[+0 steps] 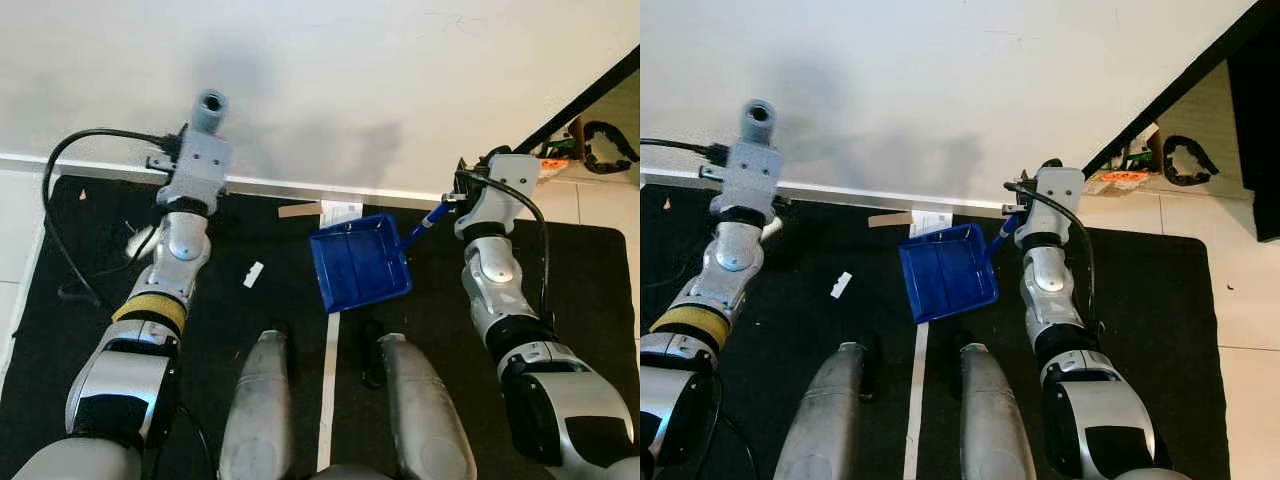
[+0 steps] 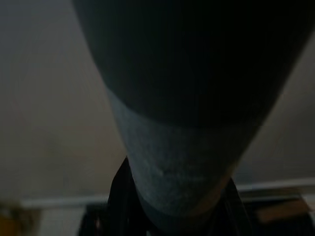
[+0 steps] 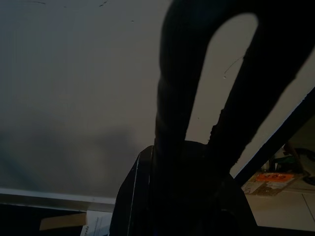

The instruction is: Sweep floor

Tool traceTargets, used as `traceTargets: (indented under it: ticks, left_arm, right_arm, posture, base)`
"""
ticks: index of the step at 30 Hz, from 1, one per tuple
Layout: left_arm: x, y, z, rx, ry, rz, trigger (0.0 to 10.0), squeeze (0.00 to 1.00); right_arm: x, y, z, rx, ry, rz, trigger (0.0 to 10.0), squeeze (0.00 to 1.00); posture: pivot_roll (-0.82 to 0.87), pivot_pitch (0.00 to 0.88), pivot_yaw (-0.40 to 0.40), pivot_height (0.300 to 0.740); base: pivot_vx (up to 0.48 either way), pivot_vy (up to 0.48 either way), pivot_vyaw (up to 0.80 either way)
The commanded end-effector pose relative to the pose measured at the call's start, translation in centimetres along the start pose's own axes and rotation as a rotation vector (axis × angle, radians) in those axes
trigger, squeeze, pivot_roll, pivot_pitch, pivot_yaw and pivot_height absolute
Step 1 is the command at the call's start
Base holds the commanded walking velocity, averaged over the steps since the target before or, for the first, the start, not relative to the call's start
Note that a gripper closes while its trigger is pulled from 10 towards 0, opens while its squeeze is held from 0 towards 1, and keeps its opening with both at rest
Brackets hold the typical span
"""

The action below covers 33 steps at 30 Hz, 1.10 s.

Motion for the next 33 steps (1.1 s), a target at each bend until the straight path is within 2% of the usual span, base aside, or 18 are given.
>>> traceTargets:
  ticks: [1,4,5,6,9,11,15,18,19,20,22,25,27,28,30,31,32,33]
  left_arm:
    - [-3.5,-1.6,-0.6,0.02,-0.094,0.15,10.0,0.0]
    - [-4.9,-2.3,0.1,0.112,-0.137,0.214,10.0,0.0]
    - [-4.9,-2.3,0.1,0.112,-0.137,0.214,10.0,0.0]
    - [-5.4,-2.7,0.6,0.173,-0.167,0.234,10.0,0.0]
    - [-5.9,-3.1,1.1,0.226,-0.201,0.252,10.0,0.0]
    - [-6.7,-3.8,1.7,0.314,-0.283,0.276,10.0,0.0]
    - [-7.0,-4.2,1.7,0.34,-0.342,0.278,10.0,0.0]
    - [-6.9,-4.2,1.5,0.335,-0.349,0.28,10.0,0.0]
    - [-6.6,-4.0,0.5,0.32,-0.371,0.288,10.0,0.0]
    - [-6.4,-4.0,0.2,0.317,-0.378,0.289,10.0,0.0]
    - [-4.9,-3.2,-2.0,0.287,-0.441,0.285,10.0,0.0]
    - [-4.2,-2.9,-2.8,0.274,-0.467,0.284,10.0,0.0]
    - [-0.7,-1.5,-6.1,0.202,-0.575,0.252,10.0,0.0]
    - [-0.7,-1.5,-6.1,0.202,-0.575,0.252,10.0,0.0]
    - [5.5,-0.2,-10.8,0.048,-0.736,0.181,10.0,0.0]
    - [5.5,-0.2,-10.8,0.048,-0.736,0.181,10.0,0.0]
    - [8.3,0.1,-12.7,-0.026,-0.799,0.147,10.0,0.0]
    - [8.3,0.1,-12.7,-0.026,-0.799,0.147,10.0,0.0]
  right_arm:
    - [-3.3,-1.9,-2.3,-0.051,-0.069,0.126,10.0,0.0]
    - [-3.4,-2.0,-2.4,-0.052,-0.063,0.128,10.0,0.0]
    - [-3.4,-2.0,-2.4,-0.052,-0.063,0.128,10.0,0.0]
    - [-3.4,-1.9,-2.4,-0.052,-0.057,0.129,10.0,0.0]
    - [-3.4,-1.9,-2.4,-0.055,-0.046,0.13,10.0,0.0]
    - [-3.3,-1.9,-2.3,-0.055,-0.032,0.128,10.0,0.0]
    - [-3.7,-2.1,-2.5,-0.067,0.027,0.147,10.0,0.0]
    - [-3.8,-2.2,-2.6,-0.071,0.045,0.154,10.0,0.0]
    - [-4.2,-2.4,-2.6,-0.062,0.064,0.167,10.0,0.0]
    - [-4.2,-2.5,-2.5,-0.057,0.066,0.169,10.0,0.0]
    - [-4.5,-2.7,-2.3,-0.038,0.065,0.177,10.0,0.0]
    - [-4.5,-2.8,-2.2,-0.032,0.064,0.179,10.0,0.0]
    - [-4.8,-3.0,-2.1,-0.026,0.065,0.188,10.0,0.0]
    - [-4.8,-3.0,-2.1,-0.026,0.065,0.188,10.0,0.0]
    - [-5.1,-3.1,-2.0,-0.024,0.069,0.202,10.0,0.0]
    - [-5.1,-3.1,-2.0,-0.024,0.069,0.202,10.0,0.0]
    - [-5.2,-3.2,-1.9,-0.022,0.072,0.209,10.0,0.0]
    - [-5.2,-3.2,-1.9,-0.022,0.072,0.209,10.0,0.0]
  posture:
    - [0.05,0.393,-0.065,0.74]
    - [0.04,0.392,-0.065,0.74]
    - [0.04,0.392,-0.065,0.74]
    - [0.04,0.393,-0.068,0.74]
    - [0.04,0.395,-0.07,0.74]
    - [0.02,0.398,-0.074,0.74]
    - [0.0,0.407,-0.074,0.74]
    - [0.0,0.409,-0.074,0.74]
    - [-0.01,0.418,-0.072,0.74]
    - [-0.02,0.42,-0.072,0.74]
    - [-0.03,0.431,-0.074,0.74]
    - [-0.03,0.433,-0.074,0.74]
    - [-0.03,0.438,-0.077,0.74]
    - [-0.03,0.438,-0.077,0.74]
    - [-0.02,0.438,-0.078,0.74]
    - [-0.02,0.438,-0.078,0.74]
    - [-0.02,0.436,-0.078,0.74]
    - [-0.02,0.436,-0.078,0.74]
  base:
    - [0.0,0.0,0.0]
    - [0.0,0.0,0.0]
    - [0.0,0.0,0.0]
    - [0.0,0.0,0.0]
    - [0.0,0.0,0.0]
    - [0.0,0.0,0.0]
    - [0.0,0.0,0.0]
    - [0.0,0.0,0.0]
    - [0.0,0.0,0.0]
    - [0.0,0.0,0.0]
    - [0.0,0.0,0.0]
    - [0.0,0.0,0.0]
    - [0.0,0.0,0.0]
    - [0.0,0.0,0.0]
    - [0.0,0.0,0.0]
    - [0.0,0.0,0.0]
    - [0.0,0.0,0.0]
    - [0.0,0.0,0.0]
Point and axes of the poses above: a point about 5 cm out from each wrist's last joint towards the gripper, its own y axis pointing out of the wrist towards the gripper, its own x axis along the axis of the wrist's last joint, z = x × y, the point moved 6 cm from there along y, pointing out of the wrist towards the gripper, and after that the axes turned 8 degrees about y, right-handed, at the moved point
